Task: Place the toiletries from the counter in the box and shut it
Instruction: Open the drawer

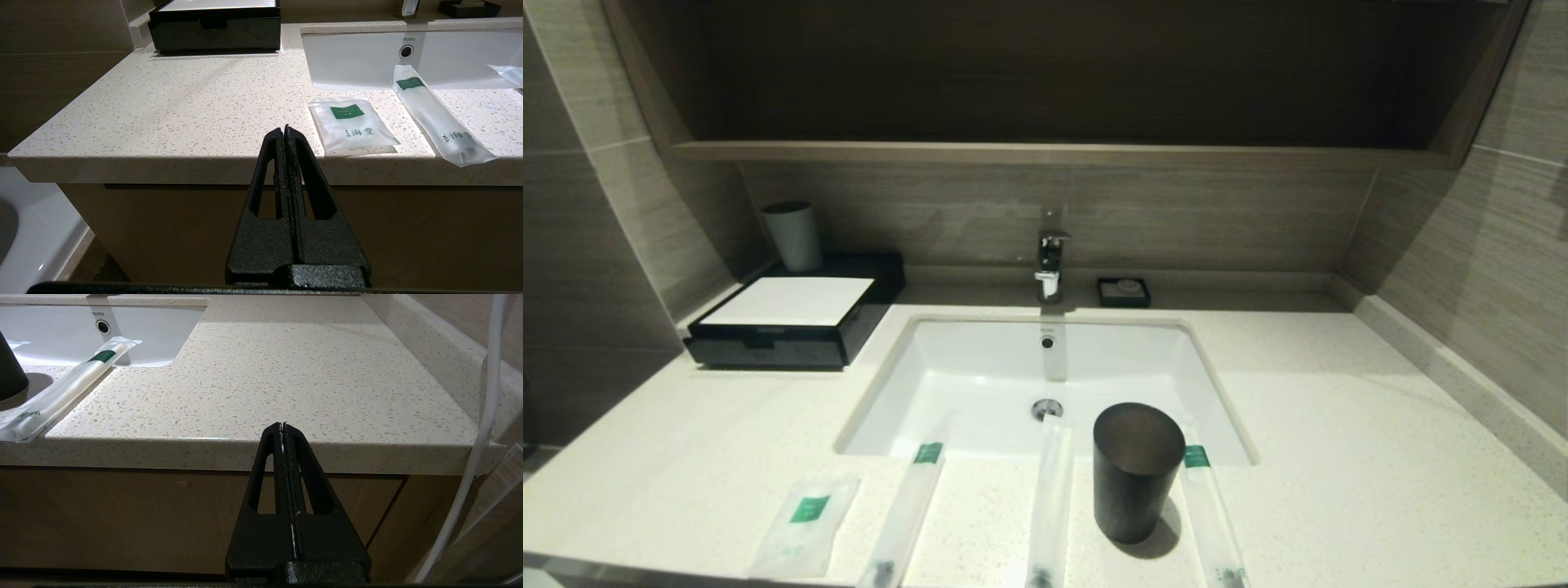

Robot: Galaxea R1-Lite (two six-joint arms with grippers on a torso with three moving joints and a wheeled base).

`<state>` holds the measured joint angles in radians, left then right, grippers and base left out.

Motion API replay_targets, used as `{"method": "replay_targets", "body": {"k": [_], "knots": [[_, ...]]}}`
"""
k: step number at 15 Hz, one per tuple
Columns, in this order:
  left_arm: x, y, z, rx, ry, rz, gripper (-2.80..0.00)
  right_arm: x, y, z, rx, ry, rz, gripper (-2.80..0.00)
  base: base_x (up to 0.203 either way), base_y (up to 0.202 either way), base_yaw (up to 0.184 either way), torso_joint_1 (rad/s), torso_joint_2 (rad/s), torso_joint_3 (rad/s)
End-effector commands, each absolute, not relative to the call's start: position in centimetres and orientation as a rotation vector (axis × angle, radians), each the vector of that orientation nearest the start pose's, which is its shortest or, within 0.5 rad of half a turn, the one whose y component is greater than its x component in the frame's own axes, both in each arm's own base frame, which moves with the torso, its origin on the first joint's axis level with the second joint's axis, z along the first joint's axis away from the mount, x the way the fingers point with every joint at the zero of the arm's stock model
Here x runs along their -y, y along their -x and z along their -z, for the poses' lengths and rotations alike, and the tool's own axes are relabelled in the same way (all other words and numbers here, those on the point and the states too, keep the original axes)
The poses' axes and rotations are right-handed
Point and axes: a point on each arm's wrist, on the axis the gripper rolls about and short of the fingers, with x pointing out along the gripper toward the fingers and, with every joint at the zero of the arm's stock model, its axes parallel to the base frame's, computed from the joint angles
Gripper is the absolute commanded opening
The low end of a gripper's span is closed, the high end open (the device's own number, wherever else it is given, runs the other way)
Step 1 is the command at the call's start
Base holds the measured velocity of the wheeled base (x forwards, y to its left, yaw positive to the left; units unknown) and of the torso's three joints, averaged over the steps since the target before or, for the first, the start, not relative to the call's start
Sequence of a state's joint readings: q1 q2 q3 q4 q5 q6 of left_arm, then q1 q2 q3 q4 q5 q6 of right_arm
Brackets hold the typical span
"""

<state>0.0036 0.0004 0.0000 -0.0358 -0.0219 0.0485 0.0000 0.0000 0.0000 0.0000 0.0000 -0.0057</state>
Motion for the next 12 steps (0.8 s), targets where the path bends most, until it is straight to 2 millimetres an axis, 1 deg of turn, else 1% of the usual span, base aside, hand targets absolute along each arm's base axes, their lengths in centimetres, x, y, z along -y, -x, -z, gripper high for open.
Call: {"method": "replay_targets", "body": {"k": [1, 10, 11, 12], "knots": [[0.1, 2.1, -7.4, 0.016, -0.05, 0.017, -2.8, 0.0, 2.3, -7.5, 0.001, 0.006, 0.0, -2.8, 0.0, 0.0, 0.0, 0.0, 0.0, 0.0], [0.1, 2.2, -7.5, 0.017, -0.06, 0.016, -2.8, 0.0, 2.3, -7.5, 0.0, 0.006, 0.0, -2.8, 0.0, 0.0, 0.0, 0.0, 0.0, 0.0], [0.1, 2.3, -7.8, 0.028, -0.069, 0.018, -2.8, 0.0, 2.3, -7.5, 0.0, 0.006, -0.001, -2.8, 0.0, 0.0, 0.0, 0.0, 0.0, 0.0], [0.1, 2.5, -8.5, 0.05, -0.07, 0.022, -2.8, 0.0, 2.3, -7.5, 0.0, 0.006, 0.0, -2.8, 0.0, 0.0, 0.0, 0.0, 0.0, 0.0]]}}
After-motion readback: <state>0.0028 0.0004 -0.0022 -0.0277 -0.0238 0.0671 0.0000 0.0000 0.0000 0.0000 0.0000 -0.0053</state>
